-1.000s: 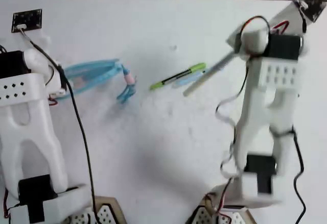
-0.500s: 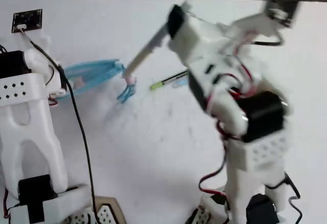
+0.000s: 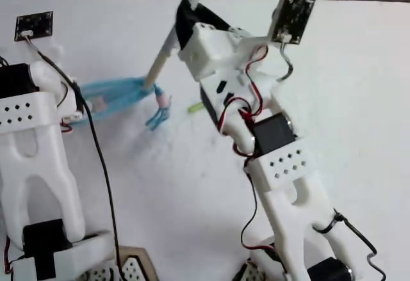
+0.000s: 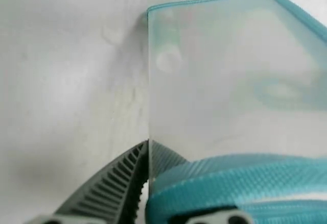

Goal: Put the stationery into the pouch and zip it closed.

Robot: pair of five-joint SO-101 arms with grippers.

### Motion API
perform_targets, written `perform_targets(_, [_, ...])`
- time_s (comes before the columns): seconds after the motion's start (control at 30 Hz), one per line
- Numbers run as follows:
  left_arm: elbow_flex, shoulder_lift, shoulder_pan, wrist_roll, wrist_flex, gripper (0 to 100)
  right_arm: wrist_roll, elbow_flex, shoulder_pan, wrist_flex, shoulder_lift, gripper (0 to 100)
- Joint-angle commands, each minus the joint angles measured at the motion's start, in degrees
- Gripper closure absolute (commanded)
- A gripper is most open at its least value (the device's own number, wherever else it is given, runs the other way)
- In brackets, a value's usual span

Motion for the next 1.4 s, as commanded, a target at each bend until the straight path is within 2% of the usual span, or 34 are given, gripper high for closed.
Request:
perform_targets(0.0, [-0.35,1.01,0.40,0.44,-0.26,98,0.97,-0.18,-2.07,-2.42,-2.15,98.1])
perform_targets(0.27, [-0.35,1.01,0.40,0.44,-0.26,98,1.05,-9.85,-2.07,-2.15,-2.15,98.2])
perform_targets(0.4, [-0.35,1.01,0.40,0.53,-0.26,98,1.14,-11.52,-4.70,1.10,-1.63,98.2])
perform_targets(0.53, [-0.35,1.01,0.40,0.53,-0.26,98,3.69,-6.07,-7.96,0.75,-1.10,98.2])
perform_targets(0.83, [-0.35,1.01,0.48,0.53,-0.26,98,14.33,8.18,-8.75,-19.12,1.01,98.2])
perform_targets(0.97, [-0.35,1.01,0.48,0.53,-0.26,98,15.65,10.99,-8.75,-25.01,1.36,98.2])
perform_targets(1.17, [-0.35,1.01,0.48,0.53,-0.26,98,16.00,11.78,-8.84,-25.19,1.45,98.2])
perform_targets(1.37, [-0.35,1.01,0.48,0.53,-0.26,98,23.47,15.74,-14.81,-19.74,0.22,98.1])
